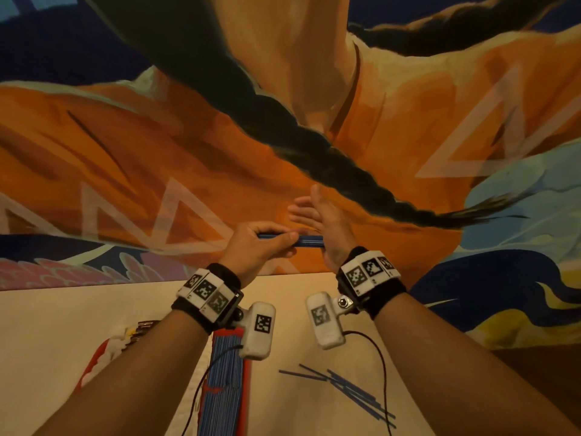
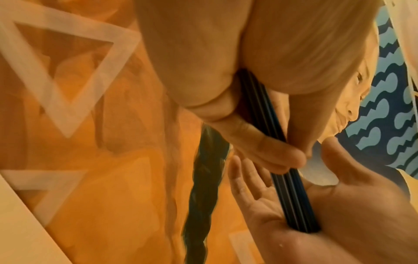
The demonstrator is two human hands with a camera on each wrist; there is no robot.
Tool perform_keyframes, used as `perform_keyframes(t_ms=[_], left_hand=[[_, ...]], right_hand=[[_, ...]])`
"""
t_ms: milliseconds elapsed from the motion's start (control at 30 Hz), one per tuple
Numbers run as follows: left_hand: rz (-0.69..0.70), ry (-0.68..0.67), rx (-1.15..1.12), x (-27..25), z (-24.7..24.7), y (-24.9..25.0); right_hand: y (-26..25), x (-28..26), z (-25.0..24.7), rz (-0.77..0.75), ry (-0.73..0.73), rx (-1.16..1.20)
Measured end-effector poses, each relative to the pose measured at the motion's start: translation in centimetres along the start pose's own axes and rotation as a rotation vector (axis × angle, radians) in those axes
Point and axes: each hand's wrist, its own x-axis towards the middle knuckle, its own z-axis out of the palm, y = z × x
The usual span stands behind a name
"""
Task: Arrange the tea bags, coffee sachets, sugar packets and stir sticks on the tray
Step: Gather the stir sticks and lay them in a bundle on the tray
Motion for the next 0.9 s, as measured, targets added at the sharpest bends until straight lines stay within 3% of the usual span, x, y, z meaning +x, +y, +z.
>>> perform_keyframes(t_ms=[133,267,367,433,533,600,733,800,900], left_hand=[[0.027,0.028,0.050,0.0,-0.4,-0.1],[0.061,-0.019,0.219,-0.1,-1.1,-0.3],[0.049,-0.003,0.198,-0.1,-1.8,-0.3],[0.048,0.001,0.172,0.1,-2.2,-0.2],[0.052,0.040,0.085,0.0,-1.9,0.0],[0.022,0.154,0.062,0.1,-1.5,-0.3],[-0.109,0.410,0.117,0.4,-1.3,-1.6],[-0.100,0.455,0.109,0.2,-1.4,-2.1],[-0.050,0.506,0.093,-0.3,-1.9,-2.6]], right_hand=[[0.2,0.2,-0.2,-0.003,-0.099,-0.082],[-0.9,0.6,-1.6,0.117,-0.483,-0.459],[-2.6,0.6,-2.2,0.193,-0.704,-0.851],[-2.4,0.4,-1.7,0.150,-0.666,-1.092],[-1.1,0.5,-0.8,0.042,-0.442,-1.282],[-0.4,0.4,-0.5,-0.048,-0.347,-1.385],[0.6,-0.2,0.2,-0.222,-0.290,-1.601],[1.1,-0.4,0.2,-0.204,-0.328,-1.497],[1.9,-0.4,-0.2,-0.168,-0.387,-0.910]])
